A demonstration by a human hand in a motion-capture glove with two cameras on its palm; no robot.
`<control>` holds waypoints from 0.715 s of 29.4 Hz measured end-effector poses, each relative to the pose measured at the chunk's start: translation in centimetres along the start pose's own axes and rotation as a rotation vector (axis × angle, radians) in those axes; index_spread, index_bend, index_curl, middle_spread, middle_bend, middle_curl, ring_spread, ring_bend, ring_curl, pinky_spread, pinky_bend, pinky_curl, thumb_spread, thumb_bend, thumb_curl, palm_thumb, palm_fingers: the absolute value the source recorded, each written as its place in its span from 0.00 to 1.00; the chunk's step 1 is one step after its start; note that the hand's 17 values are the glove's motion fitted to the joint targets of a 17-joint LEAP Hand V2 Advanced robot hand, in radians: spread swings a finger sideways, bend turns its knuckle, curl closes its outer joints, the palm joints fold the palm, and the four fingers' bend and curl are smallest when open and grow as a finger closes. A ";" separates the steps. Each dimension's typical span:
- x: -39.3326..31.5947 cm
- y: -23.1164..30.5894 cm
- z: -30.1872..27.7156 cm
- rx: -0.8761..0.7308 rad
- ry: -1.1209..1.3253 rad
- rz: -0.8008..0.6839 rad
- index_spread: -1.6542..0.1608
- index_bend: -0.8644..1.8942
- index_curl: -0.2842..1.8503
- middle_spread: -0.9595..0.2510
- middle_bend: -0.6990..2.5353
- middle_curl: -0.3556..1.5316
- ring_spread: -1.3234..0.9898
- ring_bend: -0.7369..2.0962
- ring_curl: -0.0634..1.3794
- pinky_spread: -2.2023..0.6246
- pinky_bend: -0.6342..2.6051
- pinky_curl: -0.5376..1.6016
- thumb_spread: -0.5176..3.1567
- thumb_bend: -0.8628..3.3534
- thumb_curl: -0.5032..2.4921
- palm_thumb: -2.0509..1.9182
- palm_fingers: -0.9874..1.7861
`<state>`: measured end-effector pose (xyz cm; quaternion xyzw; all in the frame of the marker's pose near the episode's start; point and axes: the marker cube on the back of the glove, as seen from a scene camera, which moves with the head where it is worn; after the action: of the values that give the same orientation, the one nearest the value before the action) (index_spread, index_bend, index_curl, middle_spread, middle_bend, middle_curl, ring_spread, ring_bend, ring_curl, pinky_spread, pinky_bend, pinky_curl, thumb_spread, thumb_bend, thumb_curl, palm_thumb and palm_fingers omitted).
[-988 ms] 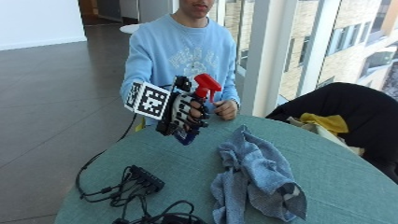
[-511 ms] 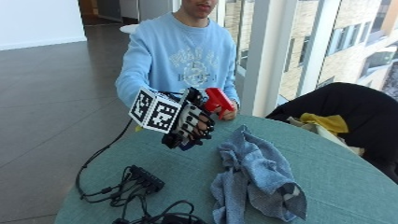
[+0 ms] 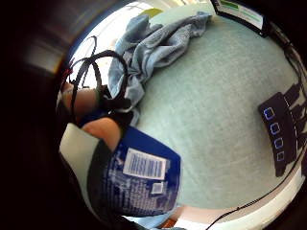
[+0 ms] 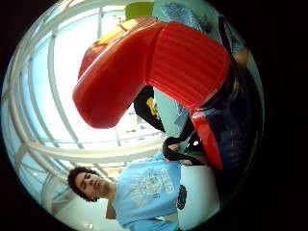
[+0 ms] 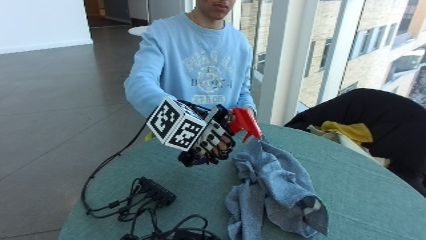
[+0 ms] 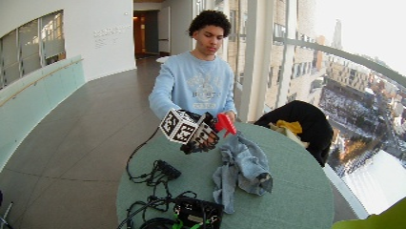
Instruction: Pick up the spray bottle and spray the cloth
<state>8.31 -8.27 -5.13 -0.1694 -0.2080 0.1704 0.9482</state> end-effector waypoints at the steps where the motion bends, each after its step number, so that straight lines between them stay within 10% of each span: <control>1: 0.1 -0.1 0.1 -0.006 -0.001 0.009 0.81 0.36 0.31 0.73 0.32 0.44 0.55 0.46 0.32 0.84 0.26 0.41 0.33 0.20 0.38 0.74 0.77; 21: -0.2 -0.7 0.8 -0.069 0.017 0.057 0.82 0.36 0.31 0.73 0.32 0.44 0.56 0.46 0.32 0.84 0.26 0.42 0.33 0.20 0.39 0.74 0.77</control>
<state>7.94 -8.76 -4.19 -0.2094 -0.2006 0.1886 0.9383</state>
